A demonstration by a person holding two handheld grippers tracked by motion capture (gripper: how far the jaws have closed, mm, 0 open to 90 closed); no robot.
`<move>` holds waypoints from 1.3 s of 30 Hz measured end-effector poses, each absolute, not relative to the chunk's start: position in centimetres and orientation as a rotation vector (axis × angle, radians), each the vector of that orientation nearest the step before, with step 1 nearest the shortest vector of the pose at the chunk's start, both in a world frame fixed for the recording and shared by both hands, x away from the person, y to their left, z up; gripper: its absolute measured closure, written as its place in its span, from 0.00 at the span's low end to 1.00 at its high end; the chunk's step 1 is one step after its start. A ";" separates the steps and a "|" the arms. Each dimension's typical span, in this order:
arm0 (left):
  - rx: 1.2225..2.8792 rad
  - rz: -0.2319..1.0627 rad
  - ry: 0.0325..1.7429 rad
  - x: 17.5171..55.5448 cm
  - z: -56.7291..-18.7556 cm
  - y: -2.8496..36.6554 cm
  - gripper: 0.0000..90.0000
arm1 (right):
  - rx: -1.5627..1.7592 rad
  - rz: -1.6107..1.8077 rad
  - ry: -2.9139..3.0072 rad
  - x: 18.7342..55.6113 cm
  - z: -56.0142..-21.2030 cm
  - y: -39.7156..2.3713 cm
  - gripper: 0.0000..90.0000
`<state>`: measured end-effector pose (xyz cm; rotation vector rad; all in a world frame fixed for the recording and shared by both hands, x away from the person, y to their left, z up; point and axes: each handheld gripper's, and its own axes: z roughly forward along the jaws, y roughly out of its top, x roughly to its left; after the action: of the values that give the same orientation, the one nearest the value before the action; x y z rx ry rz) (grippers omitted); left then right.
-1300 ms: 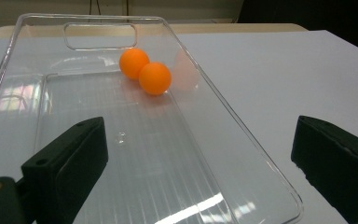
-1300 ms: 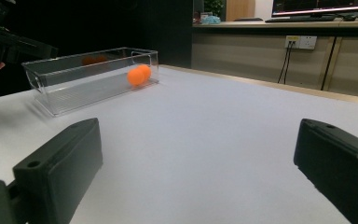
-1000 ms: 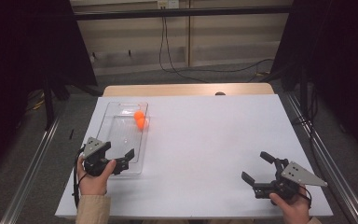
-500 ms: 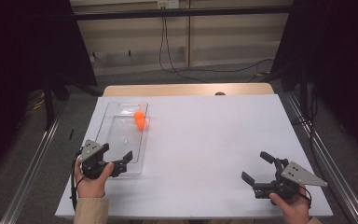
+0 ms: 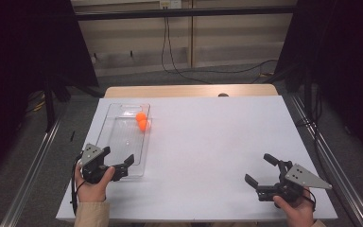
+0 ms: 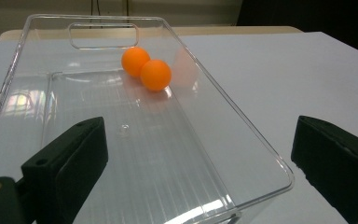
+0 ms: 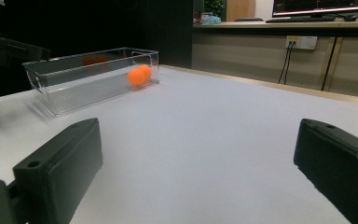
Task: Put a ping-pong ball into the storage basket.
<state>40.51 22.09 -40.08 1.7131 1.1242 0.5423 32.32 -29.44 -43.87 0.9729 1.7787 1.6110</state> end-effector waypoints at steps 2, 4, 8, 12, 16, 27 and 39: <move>1.713 0.539 1.124 40.4 -40.1 22.1 0.04 | 0.973 1.610 1.779 32.3 -43.9 -29.4 0.01; 1.713 0.542 1.122 40.4 -40.2 22.2 0.04 | 0.973 1.610 1.779 32.3 -43.9 -29.4 0.01; 1.709 0.543 1.119 40.2 -40.2 22.3 0.04 | 0.973 1.612 1.779 32.3 -43.9 -29.4 0.01; 1.703 0.553 1.122 40.0 -40.2 22.4 0.04 | 0.975 1.612 1.781 32.3 -43.9 -29.4 0.01; 1.700 0.559 1.116 39.9 -40.2 22.4 0.04 | 0.971 1.611 1.779 32.3 -43.9 -29.4 0.01; 1.705 0.561 1.112 39.6 -40.7 22.5 0.04 | 0.965 1.614 1.779 32.4 -43.9 -29.4 0.01; 1.697 0.560 1.093 39.3 -40.9 22.5 0.04 | 0.961 1.611 1.780 32.3 -43.8 -29.5 0.01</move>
<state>39.33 22.48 -40.87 1.6975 1.0932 0.5598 32.33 -29.46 -43.84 0.9614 1.7798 1.6106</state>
